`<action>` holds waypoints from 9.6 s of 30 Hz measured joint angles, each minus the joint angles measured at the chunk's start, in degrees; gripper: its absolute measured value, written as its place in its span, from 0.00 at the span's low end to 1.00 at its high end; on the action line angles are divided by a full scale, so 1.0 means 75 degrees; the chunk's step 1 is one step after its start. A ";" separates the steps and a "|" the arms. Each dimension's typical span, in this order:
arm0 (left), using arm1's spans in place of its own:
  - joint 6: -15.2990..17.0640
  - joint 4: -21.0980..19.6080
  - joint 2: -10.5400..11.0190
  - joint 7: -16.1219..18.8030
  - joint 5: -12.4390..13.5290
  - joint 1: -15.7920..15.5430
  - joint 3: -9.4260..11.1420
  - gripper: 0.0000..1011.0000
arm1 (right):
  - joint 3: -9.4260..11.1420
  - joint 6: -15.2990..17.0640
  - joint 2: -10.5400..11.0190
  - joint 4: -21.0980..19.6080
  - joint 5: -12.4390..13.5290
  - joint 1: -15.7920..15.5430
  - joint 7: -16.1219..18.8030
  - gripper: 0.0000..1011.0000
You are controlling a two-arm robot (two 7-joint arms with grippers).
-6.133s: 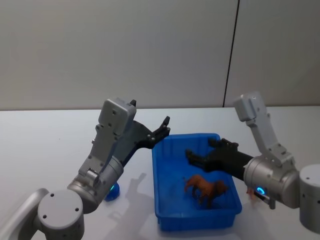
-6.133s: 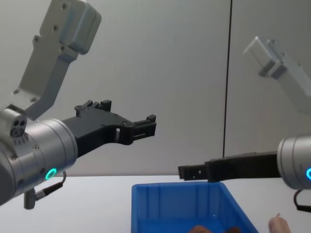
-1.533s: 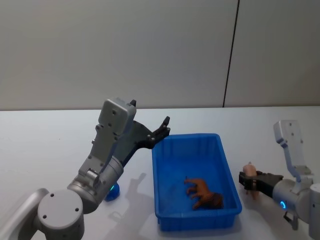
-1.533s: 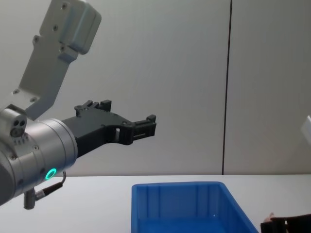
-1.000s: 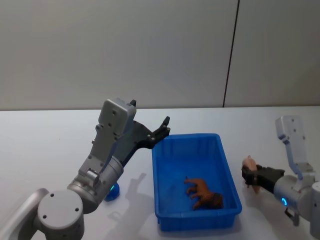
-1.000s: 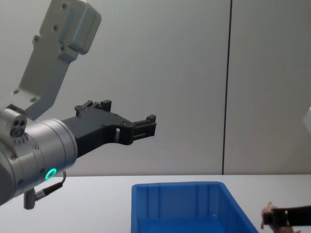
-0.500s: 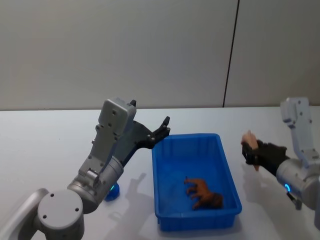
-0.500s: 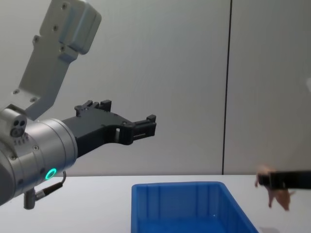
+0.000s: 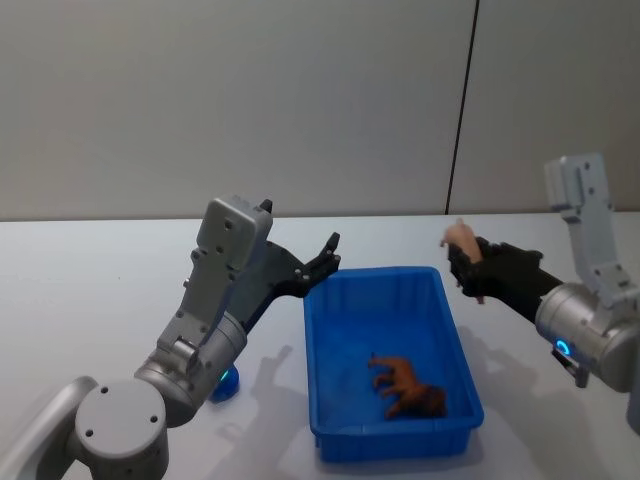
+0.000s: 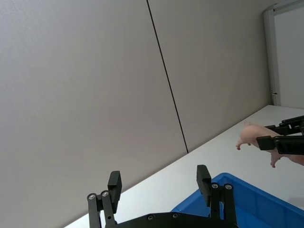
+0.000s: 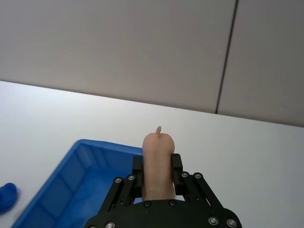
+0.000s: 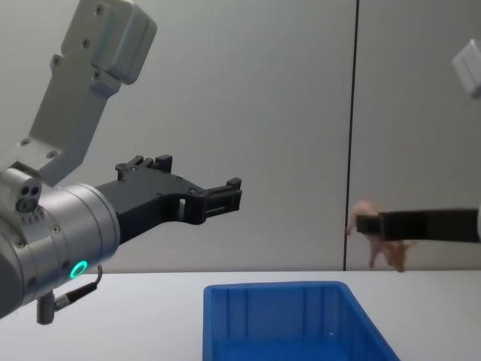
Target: Pick up the two dolls from the table and place them into the box.
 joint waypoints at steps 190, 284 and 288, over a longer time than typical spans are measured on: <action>0.3371 0.1139 0.0689 -0.0549 -0.1597 0.0444 -0.0633 0.56 | 0.1013 -0.1191 0.0867 -0.1483 0.0842 -0.1397 -0.2969 0.99; 0.2439 0.0998 -0.0467 -0.4610 0.0293 -0.1343 0.0020 0.98 | 0.1013 -0.1190 0.0867 -0.1483 0.0842 -0.1396 -0.2969 0.99; 0.2469 0.0801 -0.0387 -0.4246 0.0285 -0.1244 -0.0020 0.99 | 0.1013 -0.1190 0.0867 -0.1483 0.0842 -0.1396 -0.2969 0.99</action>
